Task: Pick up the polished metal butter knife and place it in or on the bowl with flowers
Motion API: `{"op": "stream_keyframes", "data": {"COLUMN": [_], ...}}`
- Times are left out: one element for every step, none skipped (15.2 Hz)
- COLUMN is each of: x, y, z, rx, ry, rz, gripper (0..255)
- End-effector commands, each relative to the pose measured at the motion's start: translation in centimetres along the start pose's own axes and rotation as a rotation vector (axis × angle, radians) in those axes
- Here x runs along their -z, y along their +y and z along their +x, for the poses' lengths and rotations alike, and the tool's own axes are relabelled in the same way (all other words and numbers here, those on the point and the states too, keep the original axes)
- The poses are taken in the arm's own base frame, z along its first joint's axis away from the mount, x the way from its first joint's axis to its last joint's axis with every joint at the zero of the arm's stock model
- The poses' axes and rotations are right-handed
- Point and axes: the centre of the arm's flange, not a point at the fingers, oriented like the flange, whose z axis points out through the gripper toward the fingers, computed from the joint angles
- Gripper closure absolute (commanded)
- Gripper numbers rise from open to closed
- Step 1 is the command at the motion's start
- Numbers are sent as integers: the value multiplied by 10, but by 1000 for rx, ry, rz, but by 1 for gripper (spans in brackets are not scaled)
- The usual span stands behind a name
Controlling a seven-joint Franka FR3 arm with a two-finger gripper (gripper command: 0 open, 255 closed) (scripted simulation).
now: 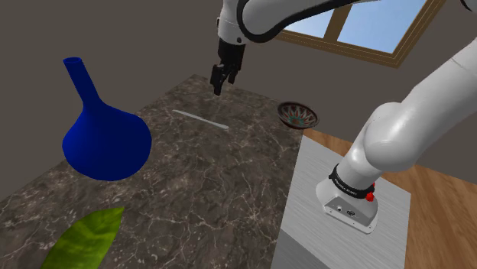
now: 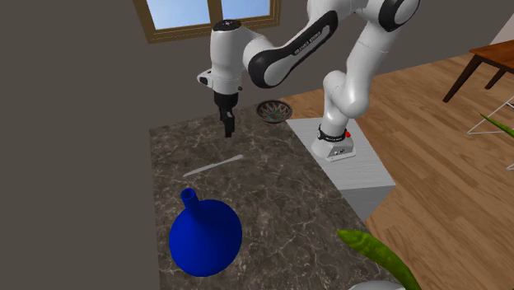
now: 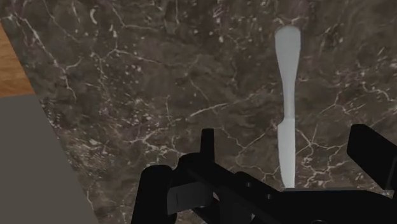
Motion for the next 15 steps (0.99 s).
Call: {"op": "stream_keyframes", "data": {"x": [-19,-29,-40,-50,-60,-71,-81,-91,-98,-104,-109,-114,-119,-125,-130], "y": [-10,-15,-20,-26,-31,-36,-42,-48,-51,-51,-51,-51,-51,-51,-51], "z": [13,20,27,34,41,48,54,61,65,65,65,64,64,64,64], "rx": [28,42,56,70,84,98,111,125,134,134,134,134,134,134,134], "ry": [-5,-7,-10,-13,-16,-19,-22,-25,-26,-26,-26,-26,-26,-26,-26], "rz": [-1,-2,-3,-3,-4,-5,-6,-6,-7,-7,-7,-7,-7,-7,-7], "gripper": [0,0,0,0,0,0,0,0,0,0,0,0,0,0,0]}}
